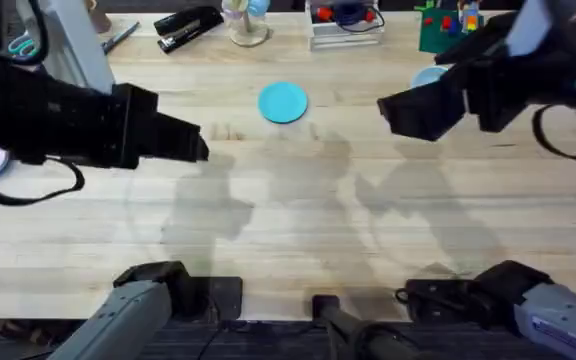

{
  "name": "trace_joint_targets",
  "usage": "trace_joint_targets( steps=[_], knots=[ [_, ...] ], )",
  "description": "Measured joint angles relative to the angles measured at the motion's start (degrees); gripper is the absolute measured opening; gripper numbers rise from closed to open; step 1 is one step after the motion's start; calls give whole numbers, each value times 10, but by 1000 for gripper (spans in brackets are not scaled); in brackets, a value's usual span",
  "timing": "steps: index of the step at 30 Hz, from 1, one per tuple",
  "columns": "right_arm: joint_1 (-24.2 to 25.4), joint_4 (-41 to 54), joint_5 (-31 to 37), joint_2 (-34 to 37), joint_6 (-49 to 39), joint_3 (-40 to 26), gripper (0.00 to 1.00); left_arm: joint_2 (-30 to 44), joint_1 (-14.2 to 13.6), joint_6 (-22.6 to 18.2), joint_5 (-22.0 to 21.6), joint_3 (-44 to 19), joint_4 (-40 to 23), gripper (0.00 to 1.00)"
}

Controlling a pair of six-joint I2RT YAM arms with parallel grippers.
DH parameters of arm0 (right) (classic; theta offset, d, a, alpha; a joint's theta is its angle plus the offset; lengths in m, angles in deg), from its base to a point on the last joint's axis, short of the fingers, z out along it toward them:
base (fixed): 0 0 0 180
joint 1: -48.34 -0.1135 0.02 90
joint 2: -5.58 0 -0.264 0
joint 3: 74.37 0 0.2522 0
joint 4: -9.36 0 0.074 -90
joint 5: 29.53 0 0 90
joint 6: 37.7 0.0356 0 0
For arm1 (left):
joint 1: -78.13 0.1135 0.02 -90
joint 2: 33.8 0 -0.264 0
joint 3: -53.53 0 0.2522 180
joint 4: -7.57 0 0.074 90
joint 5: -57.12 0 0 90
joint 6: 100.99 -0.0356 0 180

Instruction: Pick up the plates from the table one by one and place each into a slot on the dish rack.

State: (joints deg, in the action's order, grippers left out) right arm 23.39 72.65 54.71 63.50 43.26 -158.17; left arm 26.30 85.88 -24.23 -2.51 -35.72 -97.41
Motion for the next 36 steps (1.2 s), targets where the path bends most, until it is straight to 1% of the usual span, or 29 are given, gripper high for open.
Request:
trace_joint_targets(
  steps=[3,6,9,12,16,18,27,32,36],
  knots=[
    [0,-7,0,-17,2,0,995,0,0,0,3,0,25,41],
    [0,-13,0,-25,3,0,994,1,0,0,20,0,53,41],
    [0,-13,0,-27,3,0,995,9,0,0,55,0,83,40],
    [0,-13,0,-27,3,0,995,36,0,1,96,0,116,40],
    [0,-13,0,-27,3,0,995,83,-1,2,125,0,148,40],
    [0,-13,0,-27,3,0,995,110,-5,7,127,0,167,40],
    [0,-13,0,-27,3,0,994,238,-33,51,119,0,279,40],
    [0,-13,0,-27,3,0,994,319,-34,63,124,0,331,40],
    [0,-13,0,-27,3,0,994,381,-34,67,138,0,372,40]
  ],
)
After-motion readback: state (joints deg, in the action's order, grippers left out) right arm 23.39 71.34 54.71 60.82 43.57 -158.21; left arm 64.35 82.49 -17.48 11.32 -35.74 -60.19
